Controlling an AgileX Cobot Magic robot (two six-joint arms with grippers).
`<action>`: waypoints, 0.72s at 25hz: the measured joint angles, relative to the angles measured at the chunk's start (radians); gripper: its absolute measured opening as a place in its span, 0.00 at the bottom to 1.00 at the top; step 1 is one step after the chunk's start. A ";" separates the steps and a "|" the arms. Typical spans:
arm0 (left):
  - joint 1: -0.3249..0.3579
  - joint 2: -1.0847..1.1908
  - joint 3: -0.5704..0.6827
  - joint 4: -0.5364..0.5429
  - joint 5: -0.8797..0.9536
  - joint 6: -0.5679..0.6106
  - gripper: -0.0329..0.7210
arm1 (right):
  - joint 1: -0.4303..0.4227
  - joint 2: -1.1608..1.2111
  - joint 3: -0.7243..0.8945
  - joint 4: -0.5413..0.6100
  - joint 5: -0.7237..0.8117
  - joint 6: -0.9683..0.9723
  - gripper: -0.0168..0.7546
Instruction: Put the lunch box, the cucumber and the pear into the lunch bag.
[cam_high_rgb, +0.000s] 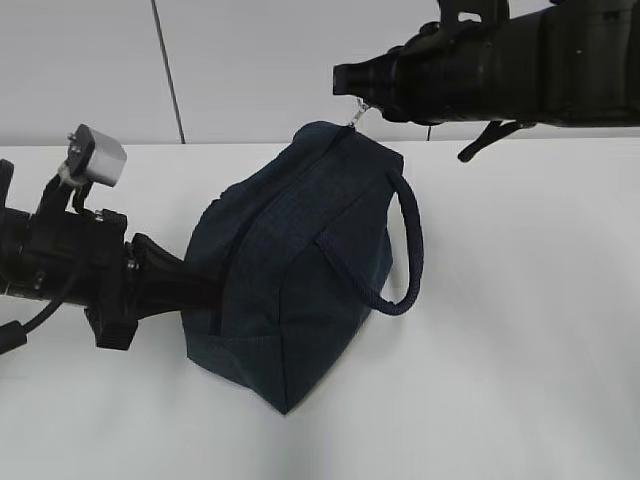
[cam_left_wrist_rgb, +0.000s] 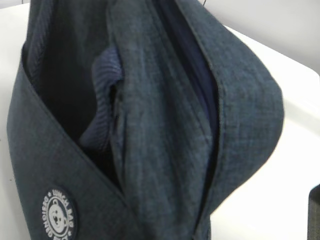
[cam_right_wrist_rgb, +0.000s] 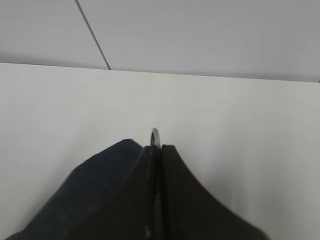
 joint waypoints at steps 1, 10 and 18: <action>0.000 0.000 0.000 0.000 -0.001 -0.002 0.05 | -0.025 0.020 -0.005 0.000 0.019 0.000 0.02; 0.000 0.000 0.000 0.007 -0.021 -0.041 0.05 | -0.205 0.257 -0.094 -0.006 0.170 0.015 0.02; 0.000 0.000 0.000 0.003 -0.038 -0.054 0.05 | -0.256 0.366 -0.094 -0.016 0.322 0.056 0.02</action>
